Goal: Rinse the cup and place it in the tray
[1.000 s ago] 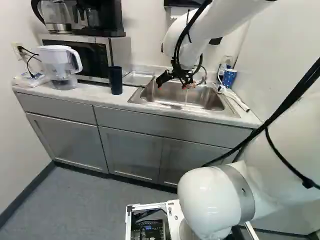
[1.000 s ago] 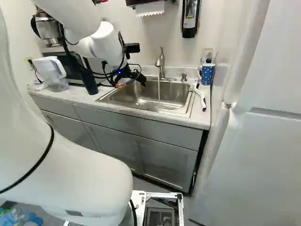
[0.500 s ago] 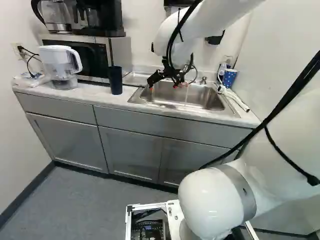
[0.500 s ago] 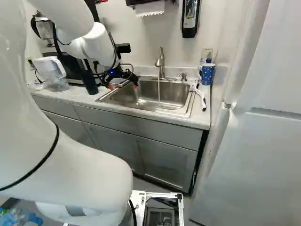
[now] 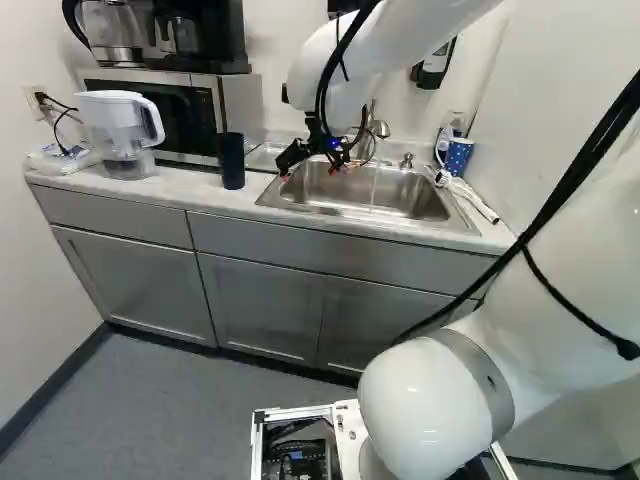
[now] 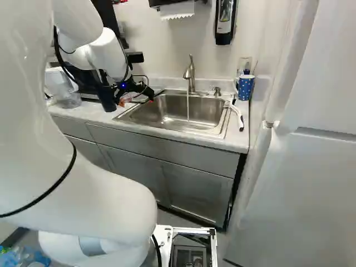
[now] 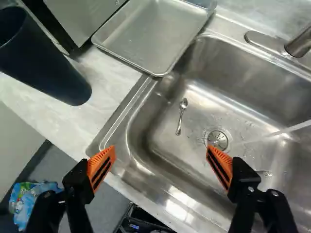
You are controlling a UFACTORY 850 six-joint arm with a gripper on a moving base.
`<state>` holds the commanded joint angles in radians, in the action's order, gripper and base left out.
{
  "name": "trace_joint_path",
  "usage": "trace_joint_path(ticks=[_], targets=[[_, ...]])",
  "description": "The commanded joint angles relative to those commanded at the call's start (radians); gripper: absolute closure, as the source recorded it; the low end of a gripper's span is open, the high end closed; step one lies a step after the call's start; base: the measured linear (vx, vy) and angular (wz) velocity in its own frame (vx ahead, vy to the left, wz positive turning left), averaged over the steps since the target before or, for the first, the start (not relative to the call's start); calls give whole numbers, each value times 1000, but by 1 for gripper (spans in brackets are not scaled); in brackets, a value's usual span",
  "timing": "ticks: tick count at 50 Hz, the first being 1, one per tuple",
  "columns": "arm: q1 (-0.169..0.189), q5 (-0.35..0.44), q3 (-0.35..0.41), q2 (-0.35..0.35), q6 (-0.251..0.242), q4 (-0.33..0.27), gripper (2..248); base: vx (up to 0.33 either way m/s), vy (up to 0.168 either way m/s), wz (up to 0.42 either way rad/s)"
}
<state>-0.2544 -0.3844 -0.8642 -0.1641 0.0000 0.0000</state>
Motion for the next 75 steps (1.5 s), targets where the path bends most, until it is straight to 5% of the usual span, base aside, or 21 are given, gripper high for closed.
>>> trace_joint_path(ticks=[75], targets=[[-254,36,-137,176,0,0,3,0,0,0]])
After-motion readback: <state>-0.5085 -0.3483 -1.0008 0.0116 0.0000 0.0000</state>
